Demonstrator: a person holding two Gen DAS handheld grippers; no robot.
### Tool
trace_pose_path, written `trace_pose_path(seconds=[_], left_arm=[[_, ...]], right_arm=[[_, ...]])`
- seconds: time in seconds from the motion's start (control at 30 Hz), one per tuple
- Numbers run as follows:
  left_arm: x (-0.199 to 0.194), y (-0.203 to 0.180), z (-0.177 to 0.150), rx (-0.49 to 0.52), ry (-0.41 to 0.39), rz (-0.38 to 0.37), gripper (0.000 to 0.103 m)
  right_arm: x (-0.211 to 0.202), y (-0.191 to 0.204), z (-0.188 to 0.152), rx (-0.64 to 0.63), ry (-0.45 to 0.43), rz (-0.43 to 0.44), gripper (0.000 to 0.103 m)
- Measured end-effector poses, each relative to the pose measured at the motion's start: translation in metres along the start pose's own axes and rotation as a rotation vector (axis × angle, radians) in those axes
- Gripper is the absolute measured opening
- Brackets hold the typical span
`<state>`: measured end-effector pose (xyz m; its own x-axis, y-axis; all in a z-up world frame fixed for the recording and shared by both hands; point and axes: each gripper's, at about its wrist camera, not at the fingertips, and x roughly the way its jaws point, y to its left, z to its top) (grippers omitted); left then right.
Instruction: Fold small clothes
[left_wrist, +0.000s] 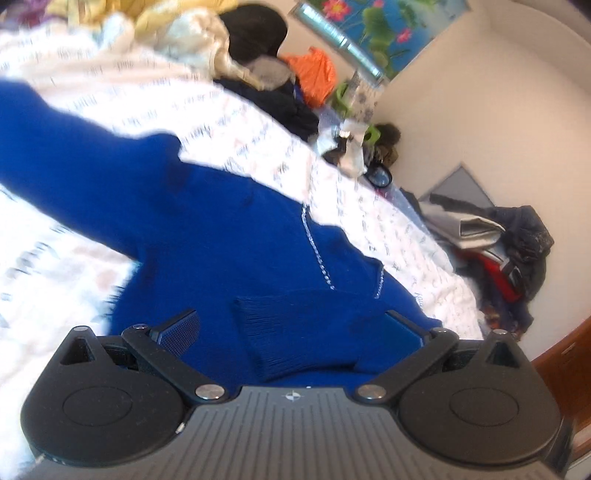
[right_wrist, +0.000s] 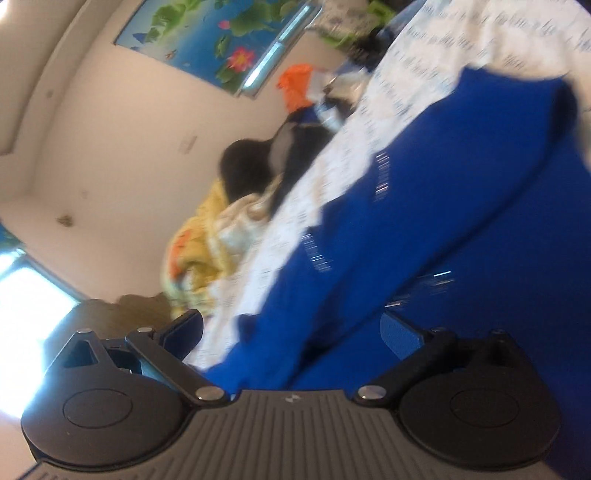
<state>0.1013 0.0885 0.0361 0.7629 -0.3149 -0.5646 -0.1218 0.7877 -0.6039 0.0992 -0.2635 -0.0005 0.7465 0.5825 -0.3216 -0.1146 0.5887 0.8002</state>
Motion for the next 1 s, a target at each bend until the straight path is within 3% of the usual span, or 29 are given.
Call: trace_pose_path(seconds=[0.07,0.13,0.2,0.23,0.3,0.33,0.4,0.5,0.57,0.63,0.7,0.77,0.8,0.83,0.87,0.9,0.93,0.97,1.0], left_arm=[[0.025,-0.008,0.004,0.010,0.053,0.038,0.100],[0.050,-0.017,0.006,0.060,0.098,0.122,0.095],[0.063,-0.033,0.005,0.174,0.073,0.200,0.090],[0.071,-0.041,0.004,0.233,0.084,0.235,0.076],[0.082,-0.060,-0.001,0.391,0.084,0.336,0.027],[0.085,-0.067,-0.002,0.446,0.095,0.332,0.013],[0.082,-0.077,0.001,0.532,0.081,0.350,0.012],[0.062,-0.086,0.022,0.609,-0.022,0.348,0.012],[0.052,-0.085,0.042,0.645,-0.116,0.421,0.012],[0.055,-0.075,0.060,0.652,-0.116,0.466,0.011],[0.074,-0.058,0.063,0.699,-0.042,0.517,0.014],[0.092,-0.043,0.058,0.742,0.029,0.621,0.021],[0.088,-0.039,0.054,0.743,0.034,0.651,0.023],[0.076,-0.036,0.051,0.734,0.009,0.647,0.033],[0.057,-0.035,0.050,0.716,-0.044,0.605,0.054],[0.041,-0.037,0.047,0.698,-0.105,0.550,0.067],[0.028,-0.041,0.042,0.682,-0.169,0.494,0.093],[0.023,-0.046,0.038,0.680,-0.200,0.450,0.103],[0.024,-0.052,0.032,0.690,-0.190,0.408,0.102]], right_arm=[[-0.008,-0.004,-0.004,-0.074,-0.037,-0.044,0.101],[-0.009,-0.003,-0.013,-0.164,-0.035,-0.072,0.101],[-0.008,0.000,-0.020,-0.217,-0.027,-0.086,0.101],[-0.006,-0.001,-0.023,-0.232,-0.022,-0.086,0.101],[-0.004,-0.002,-0.024,-0.229,-0.022,-0.083,0.102],[-0.004,-0.004,-0.023,-0.224,-0.025,-0.078,0.102],[-0.007,-0.007,-0.023,-0.221,-0.031,-0.067,0.102],[-0.008,-0.007,-0.025,-0.226,-0.027,-0.066,0.102],[-0.007,-0.006,-0.025,-0.231,-0.026,-0.069,0.102],[-0.007,-0.006,-0.026,-0.237,-0.024,-0.071,0.102],[-0.005,-0.005,-0.026,-0.243,-0.020,-0.076,0.102],[-0.004,-0.003,-0.025,-0.251,-0.009,-0.081,0.102],[-0.005,-0.001,-0.024,-0.252,0.006,-0.087,0.102],[-0.007,0.002,-0.020,-0.250,0.028,-0.094,0.102],[-0.012,0.007,-0.013,-0.240,0.034,-0.083,0.102],[-0.020,0.012,-0.004,-0.239,0.007,-0.050,0.102],[-0.027,0.019,0.008,-0.259,-0.043,-0.028,0.102],[-0.027,0.029,0.021,-0.300,-0.090,-0.043,0.102],[-0.020,0.038,0.036,-0.346,-0.107,-0.083,0.102]])
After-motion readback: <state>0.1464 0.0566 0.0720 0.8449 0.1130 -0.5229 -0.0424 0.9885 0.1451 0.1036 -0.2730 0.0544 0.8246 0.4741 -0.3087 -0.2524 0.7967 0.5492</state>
